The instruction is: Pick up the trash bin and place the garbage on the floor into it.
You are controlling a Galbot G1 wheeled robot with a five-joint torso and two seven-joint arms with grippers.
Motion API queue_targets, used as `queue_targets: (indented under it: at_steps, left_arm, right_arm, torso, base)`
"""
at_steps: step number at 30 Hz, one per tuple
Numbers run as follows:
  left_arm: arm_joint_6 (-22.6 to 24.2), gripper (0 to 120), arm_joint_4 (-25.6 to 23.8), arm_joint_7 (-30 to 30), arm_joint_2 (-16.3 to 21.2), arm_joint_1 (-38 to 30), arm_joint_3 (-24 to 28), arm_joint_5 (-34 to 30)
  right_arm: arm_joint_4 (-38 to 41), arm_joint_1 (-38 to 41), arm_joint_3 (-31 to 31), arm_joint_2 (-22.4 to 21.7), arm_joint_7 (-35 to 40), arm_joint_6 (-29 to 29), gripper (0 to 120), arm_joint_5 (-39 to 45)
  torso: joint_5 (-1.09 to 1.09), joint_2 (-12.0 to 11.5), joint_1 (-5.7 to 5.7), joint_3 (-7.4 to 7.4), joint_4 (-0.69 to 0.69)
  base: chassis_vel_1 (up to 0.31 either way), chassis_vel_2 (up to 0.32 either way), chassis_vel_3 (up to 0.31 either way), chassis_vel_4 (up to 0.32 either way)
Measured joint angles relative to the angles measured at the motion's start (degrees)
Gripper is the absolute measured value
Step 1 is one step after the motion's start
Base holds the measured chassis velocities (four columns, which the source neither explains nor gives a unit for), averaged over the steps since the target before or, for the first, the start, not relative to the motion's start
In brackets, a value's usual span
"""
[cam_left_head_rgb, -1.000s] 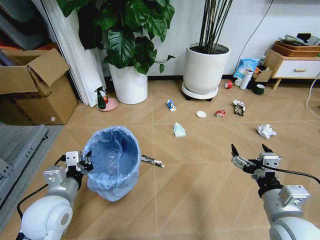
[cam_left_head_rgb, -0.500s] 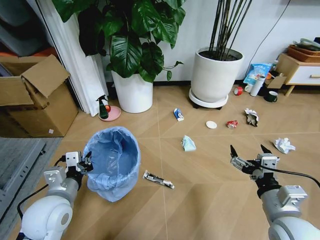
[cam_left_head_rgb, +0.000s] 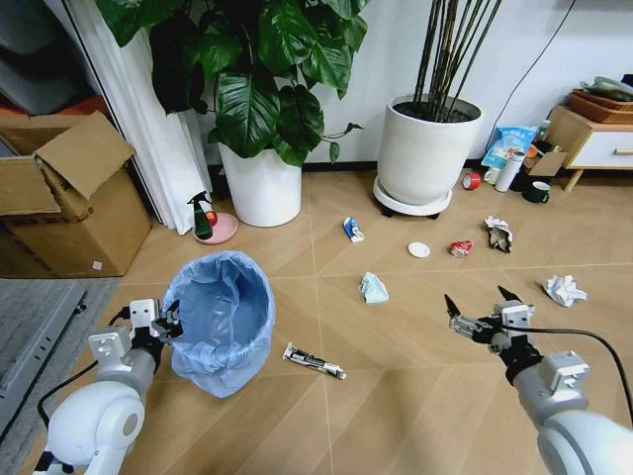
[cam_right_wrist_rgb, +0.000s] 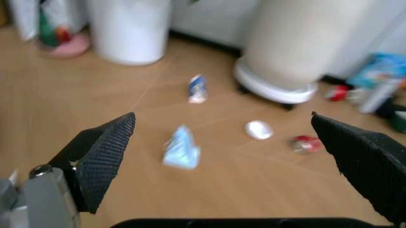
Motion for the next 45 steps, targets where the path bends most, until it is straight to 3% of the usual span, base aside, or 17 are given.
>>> queue_targets:
  at_steps: [4, 5, 9, 10, 14, 15, 17, 20, 23, 34, 40, 45]
  left_arm:
    - [0.23, 0, 0.13, -0.34, 0.46, -0.05, -0.76, -1.01]
    - [0.23, 0, 0.13, -0.34, 0.46, -0.05, -0.76, -1.01]
    - [0.25, 0, 1.01, -1.0, 0.64, -1.0, -0.63, -1.49]
    - [0.25, 0, 1.01, -1.0, 0.64, -1.0, -0.63, -1.49]
    - [0.25, 0, 0.9, -1.47, 1.27, -0.63, -1.58, -1.94]
    - [0.25, 0, 0.9, -1.47, 1.27, -0.63, -1.58, -1.94]
    - [0.25, 0, 0.62, -1.61, 1.65, -0.27, -2.52, -2.29]
    - [0.25, 0, 0.52, -1.61, 1.78, -0.15, -2.88, -2.46]
    - [0.25, 0, 0.47, -1.61, 2.02, -0.03, -3.64, -2.74]
    - [0.2, 0, 1.09, -1.48, 2.09, -0.48, -3.12, -2.94]
    - [0.2, 0, 0.88, -1.42, 2.47, -0.51, -3.19, -3.21]
    - [0.2, 0, 0.72, -1.4, 2.6, -0.54, -3.33, -3.37]
  right_arm:
    - [-8.21, 8.15, -10.71, -7.63, -1.82, -0.13, 100, 4.56]
    - [-8.21, 8.15, -10.71, -7.63, -1.82, -0.13, 100, 4.56]
    - [-16.2, 18.37, -24.23, -11.28, -4.38, -0.13, 100, 9.33]
    - [-16.2, 18.37, -24.23, -11.28, -4.38, -0.13, 100, 9.33]
    - [-25.58, 30.76, -38.65, -10.3, -7.38, 0.95, 100, 10.39]
    - [-25.58, 30.76, -38.65, -10.3, -7.38, 0.95, 100, 10.39]
    - [-33.52, 38.83, -48.38, -8.12, -9.49, 1.88, 100, 10.39]
    - [-37.06, 42.59, -52.54, -6.91, -10.79, 2.12, 100, 10.38]
    - [-47.82, 51.98, -62.72, -2.29, -14.19, 4.42, 100, 9.1]
    - [-62.2, 56.72, -69.46, 7.83, -17.75, 5.23, 100, 7.54]
    - [-68.33, 56.39, -68.62, 13.17, -17.68, 6.16, 100, 4.78]
    - [-71.0, 56.35, -67.88, 14.56, -18.2, 7.07, 99, 3.12]
  torso:
    - [0.01, 0.0, 0.0, 0.01, 0.03]
    - [0.01, 0.0, 0.0, 0.01, 0.03]
    - [0.0, 0.0, 0.0, 0.01, 0.0]
    - [0.0, 0.0, 0.0, 0.01, 0.0]
    - [-0.05, 0.0, 0.01, 0.01, 0.01]
    - [-0.05, 0.0, 0.01, 0.01, 0.01]
    - [0.0, 0.0, 0.01, 0.01, 0.01]
    - [-0.03, -0.01, 0.01, 0.02, 0.02]
    - [-0.05, 0.0, 0.01, 0.01, 0.02]
    - [-0.03, -0.01, 0.01, 0.0, 0.01]
    - [-0.02, 0.0, 0.01, 0.0, 0.01]
    - [-0.02, 0.0, 0.01, 0.0, 0.01]
  base:
    - [0.0, 0.0, 0.0, 0.0]
    - [0.0, 0.0, 0.0, 0.0]
    - [0.0, 0.0, 0.0, 0.0]
    - [0.0, 0.0, 0.0, 0.0]
    - [0.0, 0.0, 0.0, 0.0]
    - [0.0, 0.0, 0.0, 0.0]
    - [0.0, 0.0, 0.0, 0.0]
    - [0.0, 0.0, 0.0, 0.0]
    - [0.0, 0.0, 0.0, 0.0]
    - [0.0, 0.0, 0.0, 0.0]
    - [0.0, 0.0, 0.0, 0.0]
    - [0.0, 0.0, 0.0, 0.0]
